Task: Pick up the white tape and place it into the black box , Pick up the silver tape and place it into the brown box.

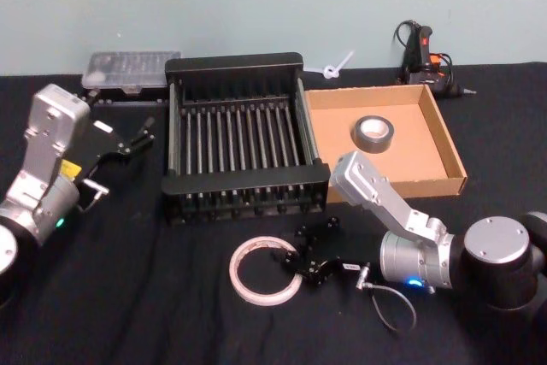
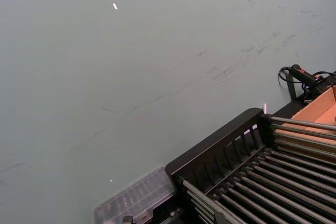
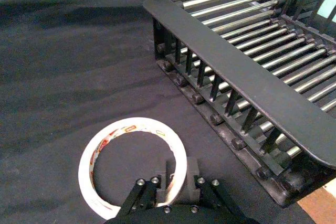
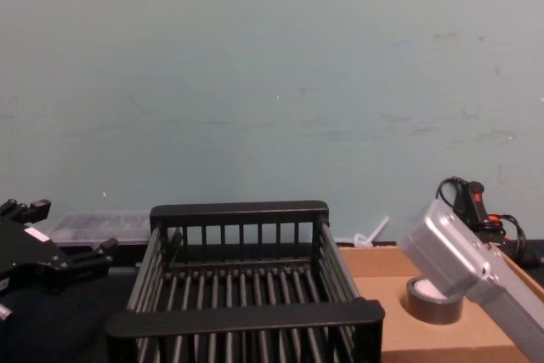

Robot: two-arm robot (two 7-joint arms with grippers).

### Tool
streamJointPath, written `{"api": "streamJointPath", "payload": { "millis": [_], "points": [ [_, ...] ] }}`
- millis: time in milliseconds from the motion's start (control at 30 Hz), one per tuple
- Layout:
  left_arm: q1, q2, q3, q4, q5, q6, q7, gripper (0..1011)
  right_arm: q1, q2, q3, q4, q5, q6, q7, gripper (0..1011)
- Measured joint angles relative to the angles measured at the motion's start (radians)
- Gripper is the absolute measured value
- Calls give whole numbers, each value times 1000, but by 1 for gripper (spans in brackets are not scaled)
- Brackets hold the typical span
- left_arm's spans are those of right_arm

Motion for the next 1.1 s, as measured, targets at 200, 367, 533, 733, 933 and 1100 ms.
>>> {"api": "streamJointPath", "payload": {
  "millis": [200, 367, 533, 733, 933, 1100],
  "points": [
    [0, 0, 0, 0, 0, 0, 0, 1001, 0, 0, 0, 0, 0, 0, 0, 144],
    [0, 0, 0, 0, 0, 0, 0, 1001, 0, 0, 0, 0, 0, 0, 0, 98],
    [0, 0, 0, 0, 0, 0, 0, 1001, 0, 2, 3, 0, 5, -2, 9, 95],
    [0, 0, 0, 0, 0, 0, 0, 1001, -5, 13, 12, -16, 19, -9, 22, 95],
    [0, 0, 0, 0, 0, 0, 0, 1001, -15, 36, 26, -55, 40, -20, 34, 95],
    [0, 0, 0, 0, 0, 0, 0, 1001, -24, 59, 37, -94, 62, -31, 49, 95]
  ]
}}
